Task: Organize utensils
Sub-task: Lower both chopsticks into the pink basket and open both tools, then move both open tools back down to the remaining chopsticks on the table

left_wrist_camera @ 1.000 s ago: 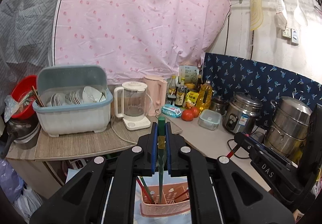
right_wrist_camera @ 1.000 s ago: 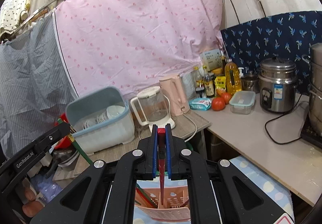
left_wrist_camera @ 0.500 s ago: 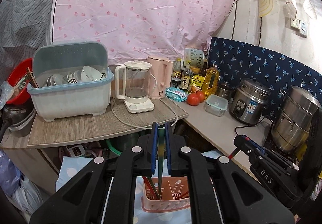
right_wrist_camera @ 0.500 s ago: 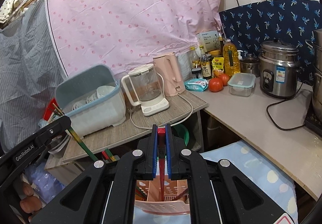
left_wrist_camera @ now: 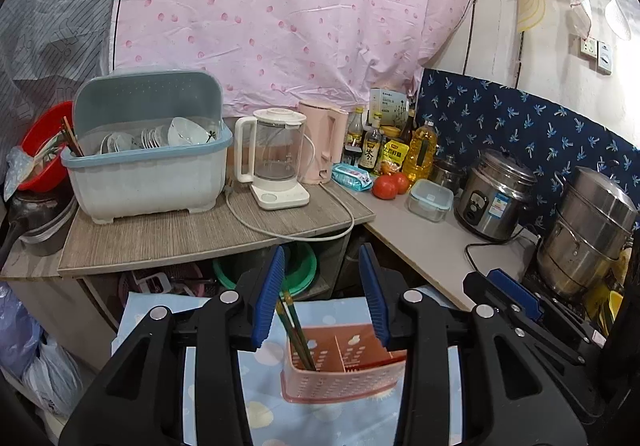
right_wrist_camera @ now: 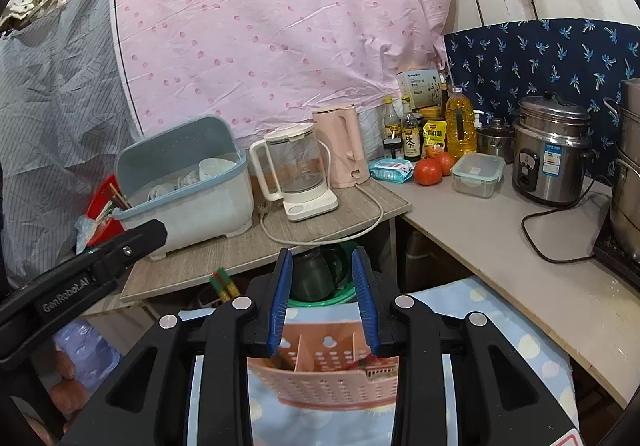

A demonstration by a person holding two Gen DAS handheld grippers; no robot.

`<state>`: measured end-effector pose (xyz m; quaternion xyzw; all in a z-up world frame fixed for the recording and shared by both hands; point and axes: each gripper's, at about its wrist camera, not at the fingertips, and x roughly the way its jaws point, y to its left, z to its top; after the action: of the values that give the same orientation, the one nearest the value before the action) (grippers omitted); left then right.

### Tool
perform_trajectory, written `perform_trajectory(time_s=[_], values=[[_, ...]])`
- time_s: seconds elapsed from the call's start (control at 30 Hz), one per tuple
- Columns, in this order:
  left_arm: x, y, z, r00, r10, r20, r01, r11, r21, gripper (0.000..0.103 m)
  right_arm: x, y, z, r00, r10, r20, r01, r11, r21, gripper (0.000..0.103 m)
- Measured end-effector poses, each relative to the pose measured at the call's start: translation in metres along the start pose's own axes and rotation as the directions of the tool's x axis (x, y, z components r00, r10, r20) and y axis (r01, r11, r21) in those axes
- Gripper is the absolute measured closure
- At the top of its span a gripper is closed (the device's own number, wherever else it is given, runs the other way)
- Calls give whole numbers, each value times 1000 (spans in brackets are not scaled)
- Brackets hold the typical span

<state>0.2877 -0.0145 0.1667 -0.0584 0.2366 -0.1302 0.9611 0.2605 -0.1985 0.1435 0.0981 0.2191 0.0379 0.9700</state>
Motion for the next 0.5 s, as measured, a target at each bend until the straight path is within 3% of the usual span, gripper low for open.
perform_trajectory(time_s=[0.33,0.5], values=[[-35,1,-34,999,-21,-49,21,1000,0,65,-41,12,-36,999,20,-25,-21,1000,-6,72],[-53,0,-66,995,-37,-94,36,999,-5,60,-64,10,-72,997,31,-71,-30,999,21,72]])
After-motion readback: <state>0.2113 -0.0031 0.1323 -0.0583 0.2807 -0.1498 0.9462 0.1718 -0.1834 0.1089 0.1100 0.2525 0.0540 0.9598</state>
